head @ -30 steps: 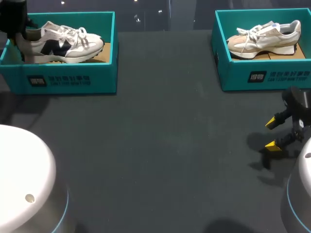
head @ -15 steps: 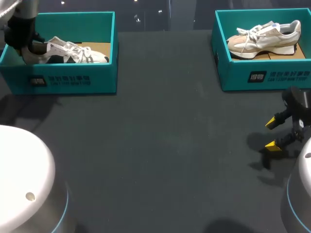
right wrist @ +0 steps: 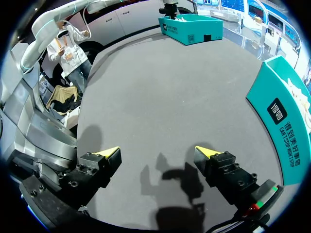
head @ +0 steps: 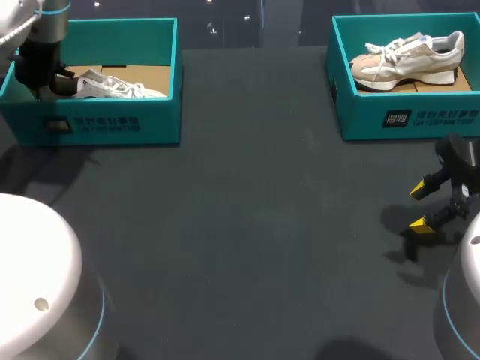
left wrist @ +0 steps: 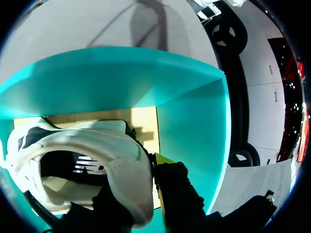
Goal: Take the shoe out of the shoebox, open the shoe tongue, remove and reinsert the insole, then place the shoe into the shoebox
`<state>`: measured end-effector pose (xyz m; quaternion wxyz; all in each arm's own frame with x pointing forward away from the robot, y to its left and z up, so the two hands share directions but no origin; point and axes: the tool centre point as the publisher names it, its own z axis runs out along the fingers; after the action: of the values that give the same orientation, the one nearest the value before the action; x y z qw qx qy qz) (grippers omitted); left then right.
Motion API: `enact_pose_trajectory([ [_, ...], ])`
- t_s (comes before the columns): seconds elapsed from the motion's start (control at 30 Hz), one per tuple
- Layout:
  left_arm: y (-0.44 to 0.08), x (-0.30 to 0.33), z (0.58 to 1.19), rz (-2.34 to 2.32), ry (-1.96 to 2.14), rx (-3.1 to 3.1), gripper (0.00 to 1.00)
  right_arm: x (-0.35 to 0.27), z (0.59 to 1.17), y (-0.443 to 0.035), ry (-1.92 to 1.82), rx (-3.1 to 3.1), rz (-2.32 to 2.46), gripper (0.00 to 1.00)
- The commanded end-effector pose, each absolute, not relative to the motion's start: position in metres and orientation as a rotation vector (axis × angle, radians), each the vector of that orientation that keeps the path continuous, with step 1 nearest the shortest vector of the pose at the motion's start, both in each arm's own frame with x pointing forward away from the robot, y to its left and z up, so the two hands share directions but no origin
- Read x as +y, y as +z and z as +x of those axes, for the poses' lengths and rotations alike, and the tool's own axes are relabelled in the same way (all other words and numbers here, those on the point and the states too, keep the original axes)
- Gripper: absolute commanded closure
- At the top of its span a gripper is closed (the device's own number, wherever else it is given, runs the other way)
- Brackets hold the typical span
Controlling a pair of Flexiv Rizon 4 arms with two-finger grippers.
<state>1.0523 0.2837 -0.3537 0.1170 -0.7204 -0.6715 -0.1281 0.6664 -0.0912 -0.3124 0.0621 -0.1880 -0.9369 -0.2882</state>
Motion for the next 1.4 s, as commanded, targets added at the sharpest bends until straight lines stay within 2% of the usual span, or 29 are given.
enact_pose_trajectory([
  [0.03,-0.361,0.286,1.058,-2.106,-0.356,-1.97,1.0,-0.091,0.665,-0.312,-0.868,-2.836,-0.57,0.0],
  [0.53,-0.38,0.285,1.052,-2.074,-0.353,-1.989,0.98,-0.091,0.665,-0.312,-0.868,-2.836,-0.57,0.0],
  [0.63,-0.383,0.285,1.052,-2.065,-0.363,-2.012,0.75,-0.091,0.665,-0.312,-0.868,-2.836,-0.57,0.0],
  [0.8,-0.383,0.285,1.052,-2.06,-0.354,-2.045,0.6,-0.091,0.665,-0.312,-0.868,-2.836,-0.57,0.0],
  [0.9,-0.376,0.287,1.053,-2.063,-0.351,-2.078,0.43,-0.091,0.665,-0.312,-0.868,-2.836,-0.57,0.0],
  [1.13,-0.354,0.285,1.056,-2.084,-0.34,-2.123,0.15,-0.091,0.665,-0.312,-0.868,-2.836,-0.57,0.0],
  [1.2,-0.347,0.283,1.056,-2.092,-0.327,-2.138,0.02,-0.091,0.665,-0.312,-0.868,-2.836,-0.57,0.0],
  [1.4,-0.311,0.274,1.057,-2.117,-0.293,-2.179,0.0,-0.091,0.665,-0.312,-0.868,-2.836,-0.57,0.0],
])
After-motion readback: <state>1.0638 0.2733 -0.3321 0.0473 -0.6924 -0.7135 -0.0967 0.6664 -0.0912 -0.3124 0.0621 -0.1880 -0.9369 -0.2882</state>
